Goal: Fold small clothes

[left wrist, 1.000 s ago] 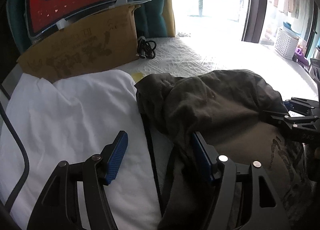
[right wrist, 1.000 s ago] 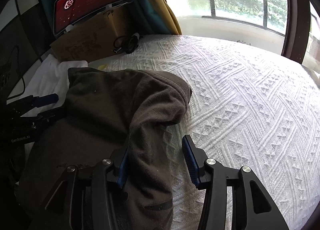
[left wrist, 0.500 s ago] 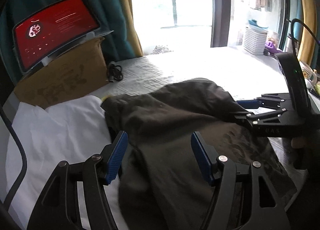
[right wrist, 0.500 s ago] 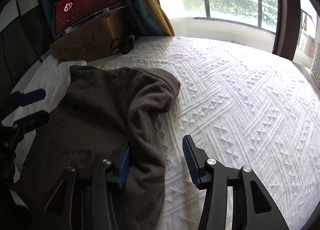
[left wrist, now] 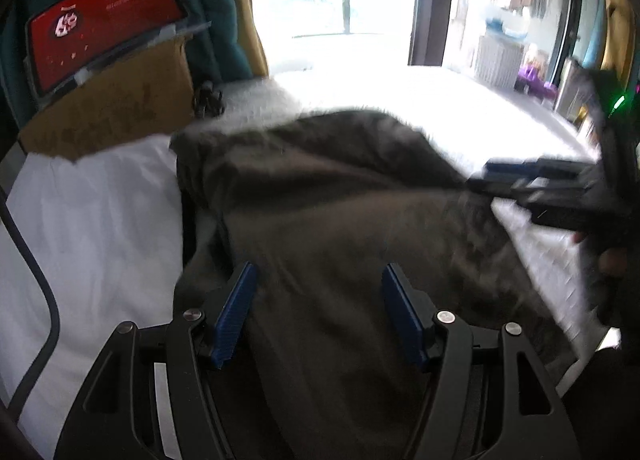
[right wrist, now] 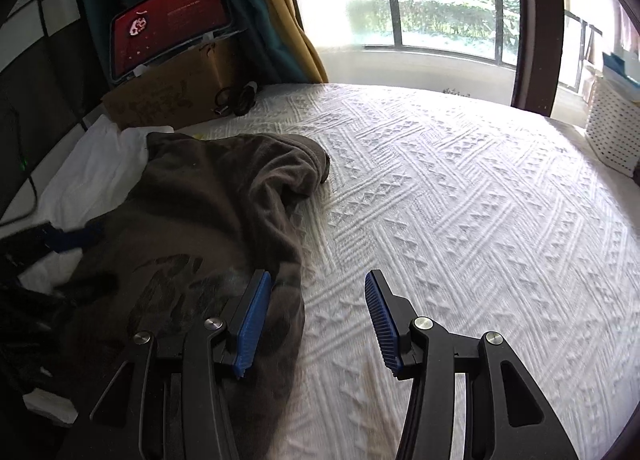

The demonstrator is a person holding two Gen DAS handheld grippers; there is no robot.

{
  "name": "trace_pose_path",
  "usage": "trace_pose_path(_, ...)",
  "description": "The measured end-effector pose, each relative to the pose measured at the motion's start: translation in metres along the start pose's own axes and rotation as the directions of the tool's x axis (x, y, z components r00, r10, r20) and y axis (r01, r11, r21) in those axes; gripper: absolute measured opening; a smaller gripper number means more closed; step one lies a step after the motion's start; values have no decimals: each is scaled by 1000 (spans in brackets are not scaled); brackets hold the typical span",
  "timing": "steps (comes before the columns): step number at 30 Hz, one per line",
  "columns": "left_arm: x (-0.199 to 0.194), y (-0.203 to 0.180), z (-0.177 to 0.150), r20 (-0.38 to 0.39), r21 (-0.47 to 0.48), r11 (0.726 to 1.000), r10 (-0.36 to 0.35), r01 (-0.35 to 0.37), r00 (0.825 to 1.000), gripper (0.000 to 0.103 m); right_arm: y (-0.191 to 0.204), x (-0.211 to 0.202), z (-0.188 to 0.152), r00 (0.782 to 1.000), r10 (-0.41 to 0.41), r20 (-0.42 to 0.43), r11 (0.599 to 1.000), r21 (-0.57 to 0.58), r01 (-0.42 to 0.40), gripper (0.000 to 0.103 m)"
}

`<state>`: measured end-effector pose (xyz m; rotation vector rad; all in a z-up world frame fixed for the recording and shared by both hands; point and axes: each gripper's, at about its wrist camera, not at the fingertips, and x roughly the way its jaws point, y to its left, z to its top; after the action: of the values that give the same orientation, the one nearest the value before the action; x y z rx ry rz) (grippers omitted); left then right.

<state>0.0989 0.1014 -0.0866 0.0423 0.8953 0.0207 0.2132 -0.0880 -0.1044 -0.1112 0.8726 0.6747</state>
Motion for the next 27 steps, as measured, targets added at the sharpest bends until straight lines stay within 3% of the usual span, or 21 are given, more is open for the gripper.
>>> trace_pose_path(6,-3,10,-23,-25,-67,998,18,-20,1000,67,14,-10,-19,1000,2,-17,999,-37,-3,51)
trace_pose_path(18,-51,-24,-27,83,12,1000,12,-13,997,67,19,-48,-50,1000,-8,10,1000,-18,8,51)
trace_pose_path(22,-31,-29,-33,21,-2,1000,6,-6,1000,67,28,-61,-60,999,20,32,1000,5,-21,51)
trace_pose_path(27,-21,-38,-47,-9,15,999,43,-43,999,67,44,-58,-79,998,57,-5,998,-34,-57,51)
